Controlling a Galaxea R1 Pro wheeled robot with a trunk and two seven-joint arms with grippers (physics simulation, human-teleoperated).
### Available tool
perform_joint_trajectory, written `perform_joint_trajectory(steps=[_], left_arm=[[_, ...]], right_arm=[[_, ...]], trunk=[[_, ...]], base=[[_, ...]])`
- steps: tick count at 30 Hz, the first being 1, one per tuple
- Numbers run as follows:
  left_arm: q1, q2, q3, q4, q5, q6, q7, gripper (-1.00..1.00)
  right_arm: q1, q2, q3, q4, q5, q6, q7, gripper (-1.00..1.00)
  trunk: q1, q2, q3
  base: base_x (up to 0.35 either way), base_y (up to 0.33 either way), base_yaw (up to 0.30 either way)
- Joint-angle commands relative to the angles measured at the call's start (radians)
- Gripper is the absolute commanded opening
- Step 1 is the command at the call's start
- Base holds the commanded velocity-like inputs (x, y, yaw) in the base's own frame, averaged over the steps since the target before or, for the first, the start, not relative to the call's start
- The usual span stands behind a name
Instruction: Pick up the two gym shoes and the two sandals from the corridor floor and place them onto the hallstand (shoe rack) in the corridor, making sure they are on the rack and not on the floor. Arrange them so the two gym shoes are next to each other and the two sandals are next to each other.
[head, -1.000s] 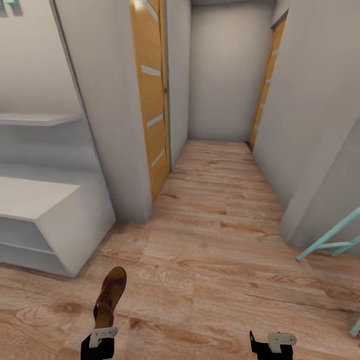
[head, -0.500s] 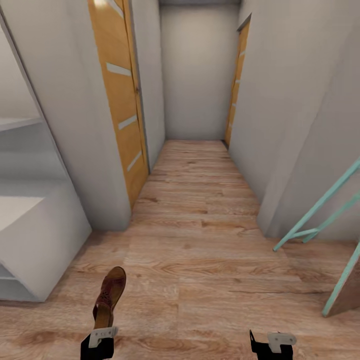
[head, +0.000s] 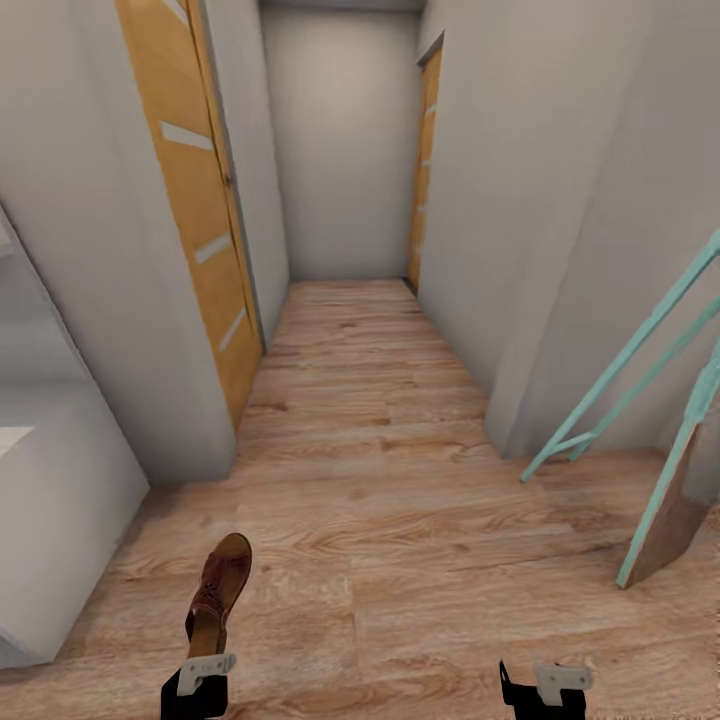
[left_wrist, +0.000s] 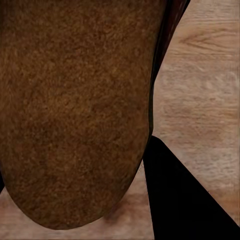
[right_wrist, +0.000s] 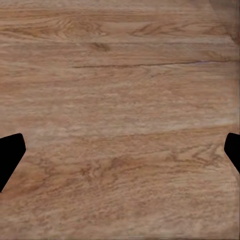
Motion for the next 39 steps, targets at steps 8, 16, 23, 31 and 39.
perform_joint_trajectory(steps=[8, 16, 23, 31, 39], left_arm=[[0.000, 0.002, -0.006, 0.001, 0.006, -0.002, -0.002, -1.00], [0.000, 0.002, -0.006, 0.001, 0.006, -0.002, -0.002, -1.00], [0.000, 0.002, -0.006, 0.001, 0.007, -0.002, -0.002, -1.00], [0.000, 0.002, -0.006, 0.001, 0.006, -0.001, -0.002, -1.00], [0.000, 0.002, -0.006, 0.001, 0.007, -0.002, -0.002, -1.00]], right_arm=[[-0.001, 0.000, 0.008, 0.001, -0.005, -0.003, -0.007, 1.00], [-0.001, 0.000, 0.008, 0.000, -0.006, -0.003, -0.006, 1.00], [-0.001, 0.001, 0.008, 0.000, -0.006, -0.003, -0.005, 1.00], [-0.001, 0.001, 0.008, 0.000, -0.006, -0.003, -0.005, 1.00], [-0.001, 0.000, 0.008, 0.000, -0.006, -0.003, -0.005, 1.00]], trunk=[[0.000, 0.000, -0.005], [0.000, 0.000, -0.013], [0.000, 0.000, -0.020], [0.000, 0.000, -0.029], [0.000, 0.000, -0.038]], base=[[0.061, 0.076, -0.281], [0.006, 0.007, -0.249], [0.000, 0.000, -0.236], [0.000, 0.000, -0.225], [0.000, 0.000, -0.225]])
